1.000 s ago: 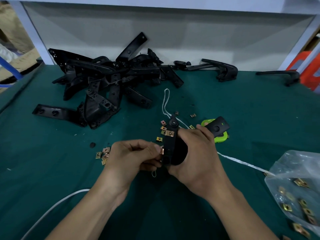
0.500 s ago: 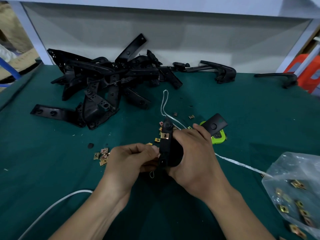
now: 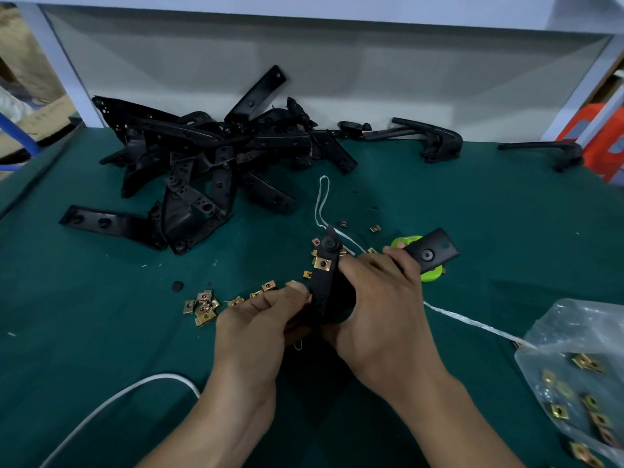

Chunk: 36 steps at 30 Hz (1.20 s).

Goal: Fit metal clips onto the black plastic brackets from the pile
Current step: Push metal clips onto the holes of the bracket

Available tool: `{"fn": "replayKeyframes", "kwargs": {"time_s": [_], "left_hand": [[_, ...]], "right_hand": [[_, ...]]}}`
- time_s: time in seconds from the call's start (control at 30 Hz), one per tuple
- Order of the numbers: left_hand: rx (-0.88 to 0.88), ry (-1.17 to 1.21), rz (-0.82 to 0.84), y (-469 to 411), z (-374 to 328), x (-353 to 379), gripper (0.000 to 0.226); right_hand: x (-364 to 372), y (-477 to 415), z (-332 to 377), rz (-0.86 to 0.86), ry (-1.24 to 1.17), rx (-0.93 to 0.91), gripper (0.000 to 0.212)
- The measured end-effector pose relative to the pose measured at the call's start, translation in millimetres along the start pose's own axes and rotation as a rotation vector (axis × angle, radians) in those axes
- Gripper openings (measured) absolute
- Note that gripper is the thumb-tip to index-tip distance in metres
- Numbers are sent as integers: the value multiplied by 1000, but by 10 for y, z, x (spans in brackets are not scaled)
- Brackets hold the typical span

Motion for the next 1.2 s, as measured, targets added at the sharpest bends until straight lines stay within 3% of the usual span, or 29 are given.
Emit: {"fn": "replayKeyframes", "kwargs": {"time_s": [0.13, 0.27, 0.4, 0.7, 0.8, 0.97, 1.2], "left_hand": [[227, -279, -33, 46, -115, -46, 14], [440, -420, 70, 162, -289, 91, 45], [457, -505, 99, 194, -306, 147, 67], [543, -602, 113, 184, -350, 170, 44], [614, -659, 116, 183, -444, 172, 36], [731, -704, 107, 233, -600, 179, 57], [717, -689, 138, 180, -552, 148, 32]], "right_hand": [[-20, 9, 17, 5, 5, 15, 36], [-25, 27, -45, 35, 71, 86, 29], [-25, 80, -107, 47, 83, 157, 31], [-80, 116, -68, -57, 24, 251, 22], [-84, 67, 45, -64, 70, 201, 25], [-50, 153, 283, -42, 48, 63, 12], [-35, 184, 275, -43, 8, 39, 19]]}}
Point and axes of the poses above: each hand's wrist, its own y-axis away from the middle knuckle, its own x-axis out of the palm, z = x × y, the point moved 8 cm from there along -y, towards the middle knuckle, and after that the axes turned 9 degrees about x, right-handed, at the moved point
